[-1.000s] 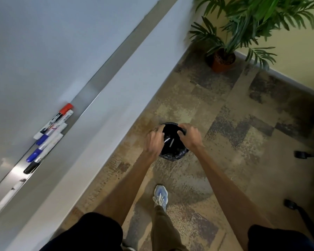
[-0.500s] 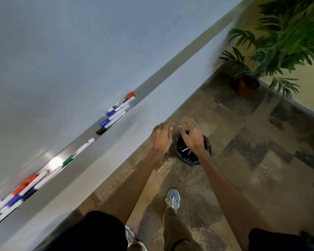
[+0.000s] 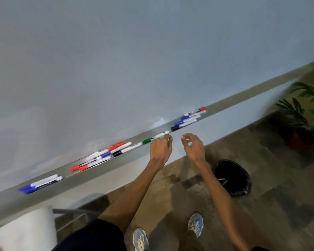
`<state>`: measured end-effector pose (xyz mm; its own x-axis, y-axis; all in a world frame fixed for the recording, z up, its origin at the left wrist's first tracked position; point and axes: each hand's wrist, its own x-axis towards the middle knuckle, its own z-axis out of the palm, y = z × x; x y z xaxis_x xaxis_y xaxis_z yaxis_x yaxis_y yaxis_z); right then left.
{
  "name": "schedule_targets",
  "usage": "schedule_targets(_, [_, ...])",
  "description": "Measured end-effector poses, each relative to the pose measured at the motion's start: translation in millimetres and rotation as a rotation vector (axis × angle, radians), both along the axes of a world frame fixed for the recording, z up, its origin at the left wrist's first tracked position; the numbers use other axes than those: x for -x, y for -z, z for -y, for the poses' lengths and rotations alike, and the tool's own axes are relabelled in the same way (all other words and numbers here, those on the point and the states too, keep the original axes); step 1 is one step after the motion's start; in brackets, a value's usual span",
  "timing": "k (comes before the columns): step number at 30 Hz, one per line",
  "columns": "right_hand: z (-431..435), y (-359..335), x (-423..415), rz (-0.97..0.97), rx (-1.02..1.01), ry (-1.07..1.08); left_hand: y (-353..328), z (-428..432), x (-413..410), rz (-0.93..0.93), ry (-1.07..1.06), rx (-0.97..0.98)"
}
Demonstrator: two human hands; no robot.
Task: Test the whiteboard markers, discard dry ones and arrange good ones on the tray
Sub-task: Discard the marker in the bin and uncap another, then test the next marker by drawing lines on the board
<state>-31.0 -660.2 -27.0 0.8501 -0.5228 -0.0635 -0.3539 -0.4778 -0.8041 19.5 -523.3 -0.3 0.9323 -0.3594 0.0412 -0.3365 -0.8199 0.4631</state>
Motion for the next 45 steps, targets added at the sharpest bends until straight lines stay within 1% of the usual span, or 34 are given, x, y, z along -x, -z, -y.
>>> schedule_targets(4, [-61.8,-8.9,-26.0,0.029,0.001,-0.092,-7.0,-71.8,-12.1,0.074,-0.103,-0.017])
schedule_targets(9, [-130.4,-16.4,-54.4,0.1,0.047,-0.269,-10.8,-154.9,-26.2,0.124,-0.241,0.062])
schedule_targets(14, [-196.2,-15.6,-78.7,0.129,0.102,-0.403,-8.4,-237.7,-32.3,0.19,-0.296,0.098])
schedule_targets(18, [-245.3,-14.0,-92.1,0.094,0.134,-0.535,-5.4,-303.5,-33.0,0.12,-0.33,0.088])
schedule_targets(21, [-275.1,-11.4,-100.4,0.067,0.18,-0.625,-2.7,-338.8,-34.3,0.011,-0.325,0.036])
schedule_targets(27, [-318.7,-8.1,-112.7,0.028,0.302,-0.759,6.8,-368.9,-38.8,-0.16,-0.235,-0.164])
schedule_targets(29, [-328.5,-5.7,-113.6,0.017,0.35,-0.793,11.6,-370.9,-38.2,-0.185,-0.207,-0.216])
schedule_targets(32, [-339.2,-1.0,-113.6,0.014,0.398,-0.819,19.6,-373.8,-37.5,-0.174,-0.182,-0.257])
schedule_targets(35, [-344.7,5.3,-112.2,0.006,0.429,-0.846,29.2,-376.9,-37.5,-0.136,-0.168,-0.268])
schedule_targets(40, [-347.8,11.6,-108.9,0.004,0.504,-0.882,32.9,-382.3,-34.6,-0.04,-0.184,-0.216])
schedule_targets(45, [-356.1,9.0,-105.1,0.112,0.583,-0.926,23.5,-396.1,-34.7,0.044,-0.215,-0.119])
